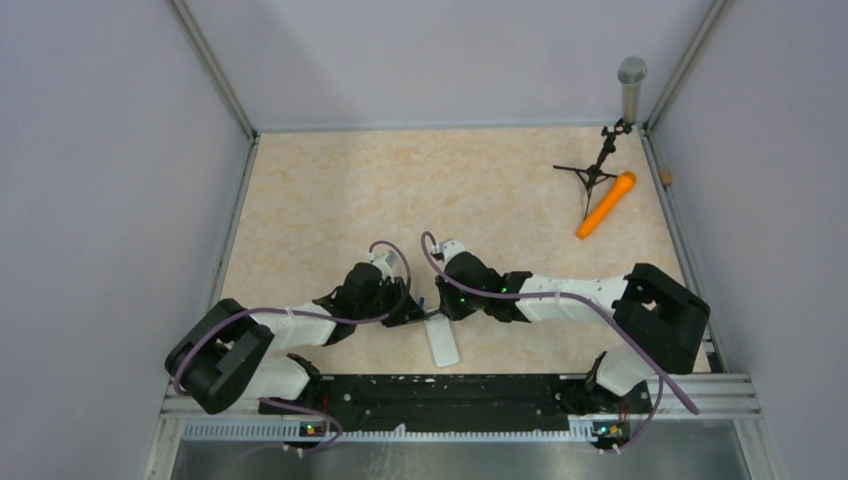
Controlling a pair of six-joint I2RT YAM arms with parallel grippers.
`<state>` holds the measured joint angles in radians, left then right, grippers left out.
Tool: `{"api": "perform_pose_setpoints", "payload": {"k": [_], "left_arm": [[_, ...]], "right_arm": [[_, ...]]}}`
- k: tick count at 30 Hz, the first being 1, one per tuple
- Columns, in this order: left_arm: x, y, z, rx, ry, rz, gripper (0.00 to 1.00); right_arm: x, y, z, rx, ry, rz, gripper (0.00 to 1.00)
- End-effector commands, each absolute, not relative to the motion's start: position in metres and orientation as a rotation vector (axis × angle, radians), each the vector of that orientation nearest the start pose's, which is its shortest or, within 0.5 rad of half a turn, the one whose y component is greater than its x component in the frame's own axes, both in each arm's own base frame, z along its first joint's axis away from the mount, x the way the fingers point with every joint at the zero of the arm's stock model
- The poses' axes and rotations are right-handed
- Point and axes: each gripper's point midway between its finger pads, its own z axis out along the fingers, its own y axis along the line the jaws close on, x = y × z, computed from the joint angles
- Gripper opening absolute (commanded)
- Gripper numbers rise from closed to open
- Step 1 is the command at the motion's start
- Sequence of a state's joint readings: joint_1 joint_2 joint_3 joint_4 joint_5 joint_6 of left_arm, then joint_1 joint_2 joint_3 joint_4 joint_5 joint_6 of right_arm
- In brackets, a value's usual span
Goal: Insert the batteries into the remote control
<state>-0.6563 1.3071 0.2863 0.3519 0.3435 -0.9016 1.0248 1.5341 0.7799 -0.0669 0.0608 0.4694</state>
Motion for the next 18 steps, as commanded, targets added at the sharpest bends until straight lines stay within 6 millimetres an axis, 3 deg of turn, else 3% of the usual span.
{"api": "perform_pose_setpoints", "payload": {"k": [1,18], "left_arm": [[0.1861,-0.2565,0.044,-0.054,2.411,-1.192,0.23],[0.187,-0.2557,0.0428,-0.05,2.412,-1.184,0.22]], "right_arm": [[0.198,0.3417,0.0584,-0.623,2.354,0.671,0.13],[0.1937,0.347,0.0487,-0.681,2.381,0.678,0.07]]}}
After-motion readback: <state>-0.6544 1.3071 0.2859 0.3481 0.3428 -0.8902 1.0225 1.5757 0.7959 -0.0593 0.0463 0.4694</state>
